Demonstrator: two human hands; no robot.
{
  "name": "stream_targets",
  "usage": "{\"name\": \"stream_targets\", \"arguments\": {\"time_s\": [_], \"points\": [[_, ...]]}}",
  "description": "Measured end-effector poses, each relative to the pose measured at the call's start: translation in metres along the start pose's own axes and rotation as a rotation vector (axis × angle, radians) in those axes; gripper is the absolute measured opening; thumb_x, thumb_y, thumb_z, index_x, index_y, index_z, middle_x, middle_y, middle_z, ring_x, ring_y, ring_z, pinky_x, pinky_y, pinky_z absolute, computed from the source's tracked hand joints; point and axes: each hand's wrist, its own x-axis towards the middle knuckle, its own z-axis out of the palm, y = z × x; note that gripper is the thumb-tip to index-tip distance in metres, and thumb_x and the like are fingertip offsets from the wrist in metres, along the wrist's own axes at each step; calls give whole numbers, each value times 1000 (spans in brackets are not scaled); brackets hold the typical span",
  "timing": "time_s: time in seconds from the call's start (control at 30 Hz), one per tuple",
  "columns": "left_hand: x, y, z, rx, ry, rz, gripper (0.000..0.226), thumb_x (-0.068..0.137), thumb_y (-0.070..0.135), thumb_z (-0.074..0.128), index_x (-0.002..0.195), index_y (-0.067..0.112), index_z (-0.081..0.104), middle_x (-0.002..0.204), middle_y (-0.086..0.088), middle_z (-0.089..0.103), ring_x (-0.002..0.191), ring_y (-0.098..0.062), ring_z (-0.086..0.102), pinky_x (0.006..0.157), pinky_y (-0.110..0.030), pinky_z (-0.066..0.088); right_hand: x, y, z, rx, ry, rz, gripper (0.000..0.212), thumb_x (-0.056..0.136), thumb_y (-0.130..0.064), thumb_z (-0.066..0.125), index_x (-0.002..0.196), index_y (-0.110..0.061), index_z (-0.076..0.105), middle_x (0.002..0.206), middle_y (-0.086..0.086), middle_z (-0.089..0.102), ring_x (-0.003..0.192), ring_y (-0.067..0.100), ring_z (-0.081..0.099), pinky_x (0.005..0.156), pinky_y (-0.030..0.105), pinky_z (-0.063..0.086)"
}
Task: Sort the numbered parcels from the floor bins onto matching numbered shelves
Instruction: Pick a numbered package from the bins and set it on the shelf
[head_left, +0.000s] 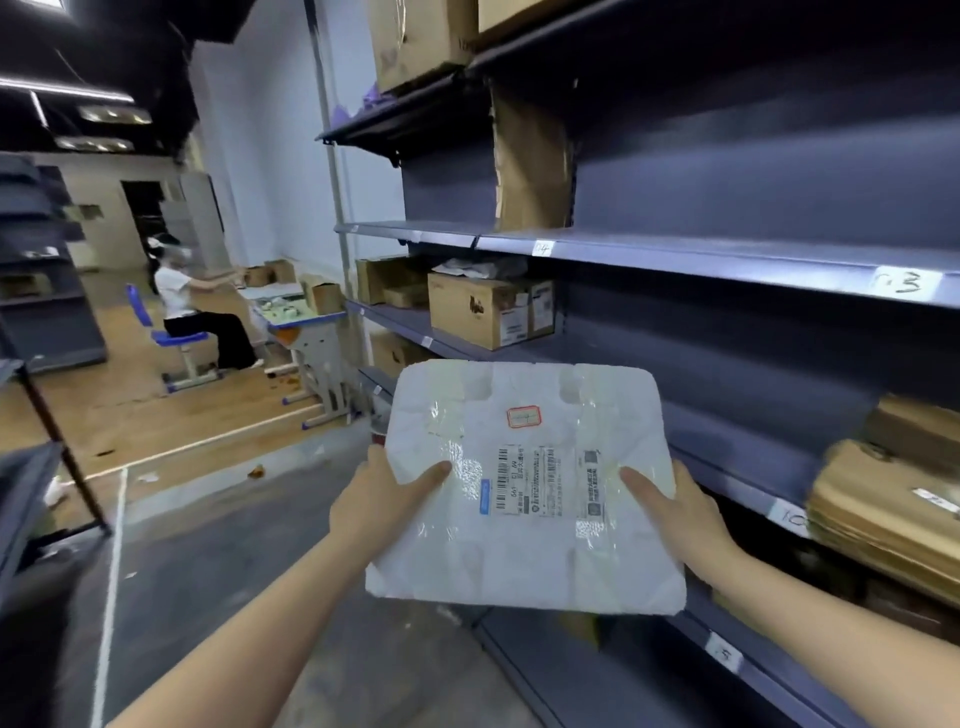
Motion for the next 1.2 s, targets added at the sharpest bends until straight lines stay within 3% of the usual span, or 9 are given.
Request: {"name": "stream_targets", "arguments": {"time_s": [0.27,0.37,0.5,0.67,0.73,0.83,0.93,1.13,1.2], "points": [[132,-19,-18,34,-91,62,81,70,84,50,122,24,36,109,5,61,89,-19,63,80,-40,54,59,-36,70,-10,93,93,38,88,-54,58,117,-32,47,100,-12,63,86,11,64,65,27,51],[181,-13,-13,68,-111,116,83,72,85,46,122,20,37,107,5,61,87,-18,62,77,-37,52,90,-48,78,-43,138,110,35,82,-56,49,104,-29,48,98,-4,62,89,19,61,79,36,51],[241,13,-2,126,-137,171,85,77,83,42,124,12,39,104,0,59,87,-21,57,72,-35,46,133,-59,68,-52,191,145,20,85,-48,49,92,-30,55,97,0,64,88,21,60,73,35,43],[333,57,26,-78,-252,191,83,82,72,52,131,7,41,106,-1,54,93,-23,56,77,-35,48,199,-68,46,-57,240,154,24,88,-49,53,84,-27,60,94,-3,65,79,15,60,67,29,47],[364,76,38,-164,-298,189,80,82,66,57,133,6,40,108,-1,50,94,-22,53,73,-32,44,226,-73,37,-74,267,125,25,92,-52,50,96,-30,61,101,-9,63,90,15,59,77,36,46],[397,103,54,-313,-331,189,67,83,56,62,124,6,44,113,-5,53,93,-21,52,60,-26,38,263,-80,30,-69,320,156,34,95,-55,45,110,-27,58,109,-3,60,88,12,56,70,31,42],[431,118,74,-394,-392,191,47,90,40,61,119,6,44,109,-7,52,81,-15,50,54,-22,34,295,-82,32,-13,325,224,42,92,-56,46,105,-22,65,110,5,67,94,24,63,80,38,48],[490,145,99,-472,-604,273,25,91,32,63,99,15,47,87,1,57,73,-11,56,59,-23,45,331,-85,53,112,331,294,39,96,-41,47,93,-10,71,79,7,75,73,24,69,69,32,48],[512,149,107,-461,-697,329,47,79,48,70,110,16,56,95,-1,66,82,-16,66,74,-29,54,339,-86,63,164,365,293,36,93,-43,52,97,-12,71,80,5,75,76,24,69,72,34,51]]}}
